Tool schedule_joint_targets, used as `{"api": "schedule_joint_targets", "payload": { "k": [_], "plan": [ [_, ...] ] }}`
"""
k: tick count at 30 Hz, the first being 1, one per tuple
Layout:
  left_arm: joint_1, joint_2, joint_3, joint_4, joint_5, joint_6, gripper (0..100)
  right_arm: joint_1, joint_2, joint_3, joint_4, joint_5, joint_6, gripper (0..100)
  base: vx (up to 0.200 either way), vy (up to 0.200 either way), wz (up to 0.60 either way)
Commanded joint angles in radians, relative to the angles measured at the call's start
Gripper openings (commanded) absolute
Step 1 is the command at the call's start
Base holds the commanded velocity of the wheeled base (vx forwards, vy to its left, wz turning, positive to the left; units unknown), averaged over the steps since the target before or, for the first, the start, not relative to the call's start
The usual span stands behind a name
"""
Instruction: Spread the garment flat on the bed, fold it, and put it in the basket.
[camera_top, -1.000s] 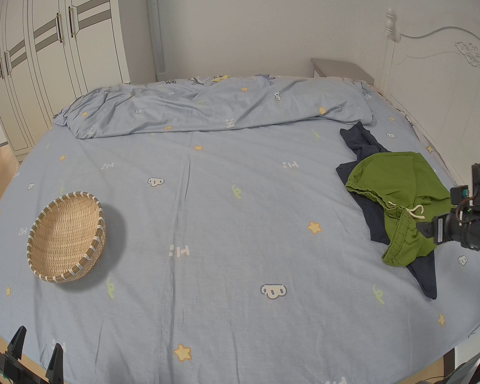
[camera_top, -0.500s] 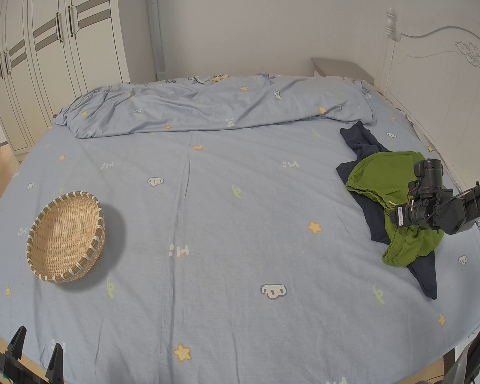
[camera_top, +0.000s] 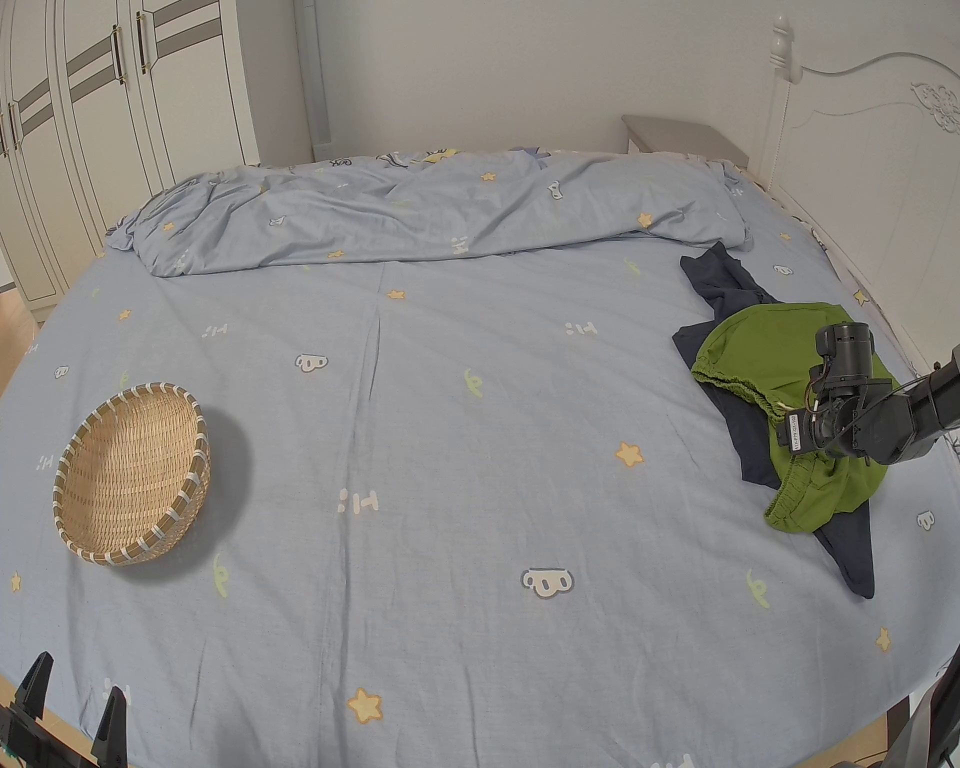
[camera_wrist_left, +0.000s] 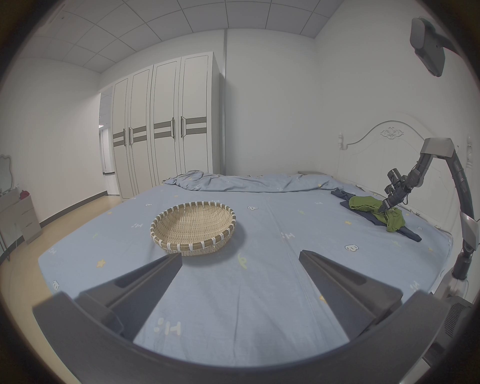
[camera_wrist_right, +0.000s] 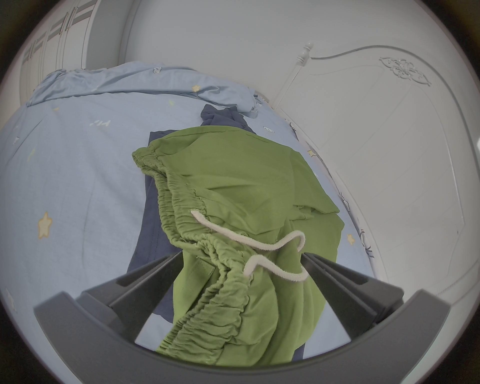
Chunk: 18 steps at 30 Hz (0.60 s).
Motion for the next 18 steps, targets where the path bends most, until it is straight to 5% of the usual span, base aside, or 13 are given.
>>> {"api": "schedule_joint_targets", "payload": {
  "k": [1,6,7,18],
  "plan": [
    [0.0,-0.016,0.001,0.0,0.001,0.0,100,-0.002,0.003,-0.004,-0.001,0.0,-0.001,100,0.0,0.0,0.0],
    [0.0,-0.016,0.001,0.0,0.001,0.0,100,-0.006,0.012,-0.013,-0.001,-0.006,-0.001,100,0.0,0.0,0.0],
    [0.0,-0.016,0.001,0.0,0.001,0.0,100,-0.002,0.013,-0.013,-0.001,-0.007,0.002,0,0.0,0.0,0.0],
    [0.0,-0.016,0.001,0.0,0.001,0.0,100,0.016,0.007,-0.014,-0.001,-0.006,0.002,0,0.0,0.0,0.0]
  ]
}}
